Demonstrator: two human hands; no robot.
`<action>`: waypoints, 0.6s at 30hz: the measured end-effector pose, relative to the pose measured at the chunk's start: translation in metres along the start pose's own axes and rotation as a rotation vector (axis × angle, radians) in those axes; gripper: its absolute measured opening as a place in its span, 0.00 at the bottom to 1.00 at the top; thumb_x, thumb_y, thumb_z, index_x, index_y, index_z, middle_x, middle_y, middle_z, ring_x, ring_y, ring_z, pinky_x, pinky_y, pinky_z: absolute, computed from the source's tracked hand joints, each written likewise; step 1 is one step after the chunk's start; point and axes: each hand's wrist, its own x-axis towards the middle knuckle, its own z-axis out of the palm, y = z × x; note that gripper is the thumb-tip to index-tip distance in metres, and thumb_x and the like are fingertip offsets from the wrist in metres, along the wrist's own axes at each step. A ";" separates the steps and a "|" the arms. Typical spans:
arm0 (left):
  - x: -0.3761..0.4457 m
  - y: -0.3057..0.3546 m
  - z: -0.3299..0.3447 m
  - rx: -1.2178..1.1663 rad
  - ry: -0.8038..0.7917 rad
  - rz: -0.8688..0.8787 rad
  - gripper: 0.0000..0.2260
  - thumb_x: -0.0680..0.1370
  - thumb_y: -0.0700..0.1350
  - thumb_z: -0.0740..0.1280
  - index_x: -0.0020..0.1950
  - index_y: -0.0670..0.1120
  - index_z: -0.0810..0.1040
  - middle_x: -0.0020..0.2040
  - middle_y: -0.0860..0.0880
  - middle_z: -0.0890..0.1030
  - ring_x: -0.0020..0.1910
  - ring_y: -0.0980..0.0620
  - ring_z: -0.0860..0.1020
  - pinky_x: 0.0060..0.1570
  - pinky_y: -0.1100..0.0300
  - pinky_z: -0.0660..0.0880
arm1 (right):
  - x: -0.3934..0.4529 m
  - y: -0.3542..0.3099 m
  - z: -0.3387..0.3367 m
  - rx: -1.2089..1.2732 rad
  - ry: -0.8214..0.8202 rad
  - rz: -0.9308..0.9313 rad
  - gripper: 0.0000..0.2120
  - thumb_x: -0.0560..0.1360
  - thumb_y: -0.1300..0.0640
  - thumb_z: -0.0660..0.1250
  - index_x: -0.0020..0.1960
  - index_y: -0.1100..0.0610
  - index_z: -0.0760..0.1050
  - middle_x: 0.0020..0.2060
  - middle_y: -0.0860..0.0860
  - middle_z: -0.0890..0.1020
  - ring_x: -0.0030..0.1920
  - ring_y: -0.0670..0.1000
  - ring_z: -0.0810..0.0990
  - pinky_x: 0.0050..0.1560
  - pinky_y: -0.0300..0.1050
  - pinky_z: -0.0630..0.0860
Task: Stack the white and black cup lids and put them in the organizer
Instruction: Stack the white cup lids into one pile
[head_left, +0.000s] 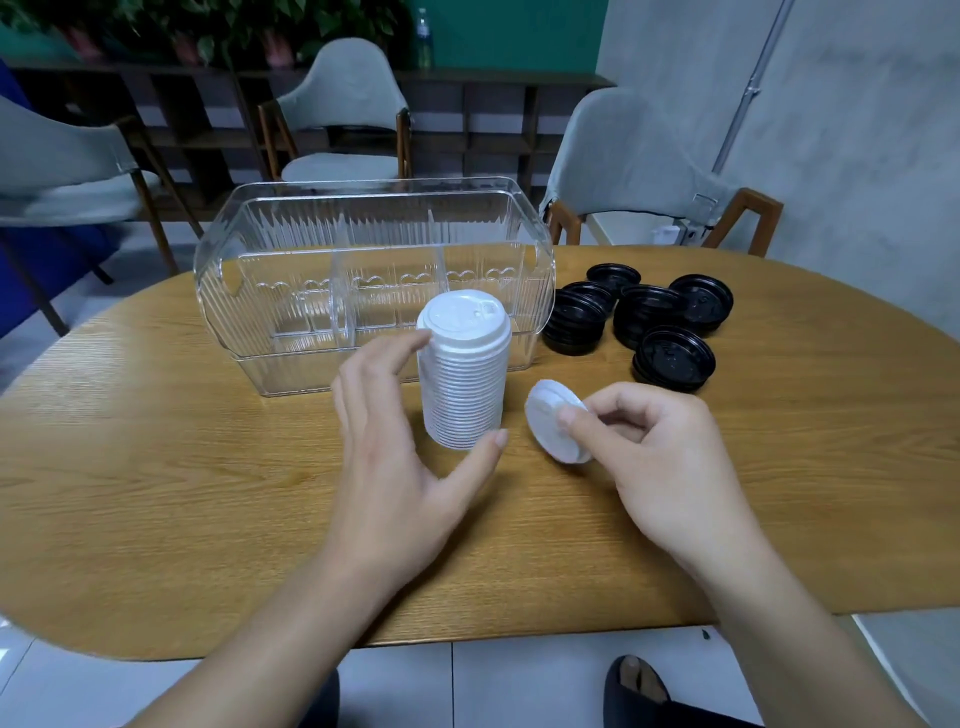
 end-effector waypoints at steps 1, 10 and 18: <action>-0.001 0.001 0.000 0.010 -0.014 0.056 0.39 0.76 0.54 0.83 0.80 0.43 0.71 0.75 0.47 0.71 0.77 0.45 0.70 0.79 0.49 0.67 | 0.000 -0.001 0.001 0.070 -0.014 0.025 0.08 0.80 0.54 0.77 0.44 0.55 0.88 0.38 0.52 0.89 0.39 0.52 0.87 0.46 0.57 0.81; -0.011 0.011 0.008 0.038 -0.096 0.375 0.35 0.74 0.59 0.86 0.74 0.45 0.80 0.69 0.44 0.80 0.68 0.42 0.76 0.72 0.46 0.72 | -0.008 -0.005 0.007 0.488 -0.187 0.143 0.14 0.79 0.54 0.74 0.52 0.67 0.85 0.47 0.68 0.88 0.47 0.59 0.86 0.59 0.58 0.81; -0.008 0.012 0.006 -0.128 -0.158 0.275 0.37 0.74 0.49 0.87 0.77 0.39 0.75 0.73 0.44 0.77 0.75 0.47 0.76 0.76 0.52 0.73 | -0.008 -0.013 0.006 0.746 -0.324 0.236 0.12 0.83 0.56 0.68 0.56 0.66 0.82 0.51 0.64 0.88 0.51 0.58 0.88 0.54 0.49 0.85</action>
